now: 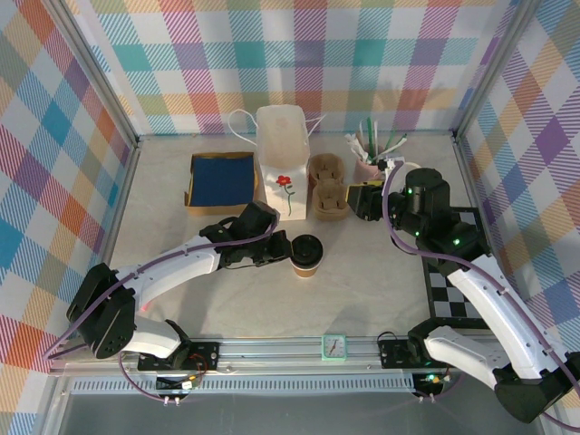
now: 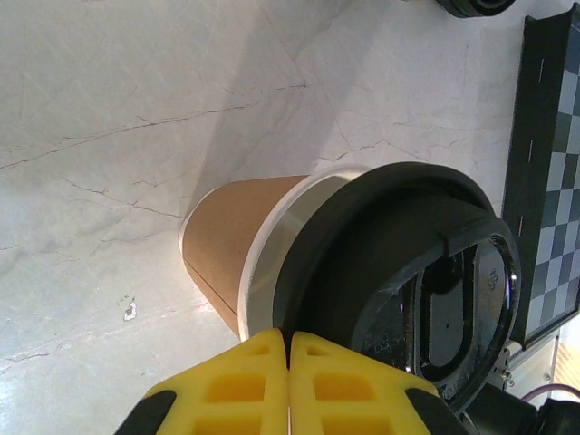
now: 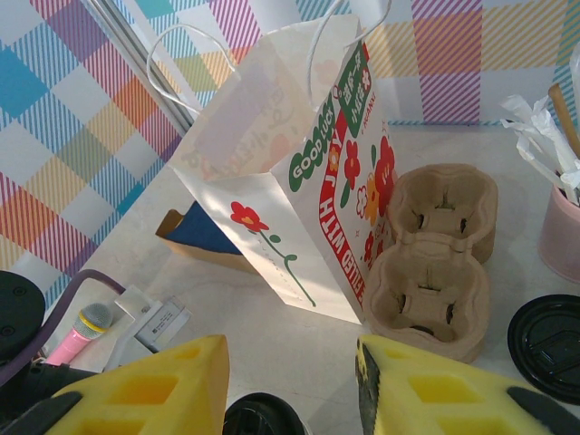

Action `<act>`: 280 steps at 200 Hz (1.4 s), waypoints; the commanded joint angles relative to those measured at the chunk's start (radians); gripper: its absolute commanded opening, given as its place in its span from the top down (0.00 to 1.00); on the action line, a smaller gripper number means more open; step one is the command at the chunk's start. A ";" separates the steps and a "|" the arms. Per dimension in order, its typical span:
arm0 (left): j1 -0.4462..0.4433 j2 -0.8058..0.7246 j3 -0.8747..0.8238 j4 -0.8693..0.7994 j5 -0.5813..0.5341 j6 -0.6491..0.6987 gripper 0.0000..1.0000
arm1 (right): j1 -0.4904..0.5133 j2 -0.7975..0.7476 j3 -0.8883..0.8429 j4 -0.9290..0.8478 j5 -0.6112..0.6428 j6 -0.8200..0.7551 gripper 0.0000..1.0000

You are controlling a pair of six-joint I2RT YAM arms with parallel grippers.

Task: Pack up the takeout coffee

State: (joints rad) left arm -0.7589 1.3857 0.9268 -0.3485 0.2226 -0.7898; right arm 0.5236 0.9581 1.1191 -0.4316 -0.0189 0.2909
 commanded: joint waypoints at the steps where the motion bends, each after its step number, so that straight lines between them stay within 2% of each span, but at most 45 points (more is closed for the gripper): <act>1: -0.012 0.007 0.026 -0.052 -0.022 0.024 0.92 | -0.004 -0.019 -0.019 0.045 -0.015 0.004 0.58; 280: -0.026 0.025 0.004 -0.037 -0.061 0.030 0.84 | -0.004 -0.047 -0.050 0.072 -0.016 0.008 0.57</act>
State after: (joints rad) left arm -0.7708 1.4063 0.9268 -0.3637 0.1963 -0.7750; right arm 0.5236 0.9337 1.0748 -0.3931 -0.0193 0.2981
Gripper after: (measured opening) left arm 0.155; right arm 0.425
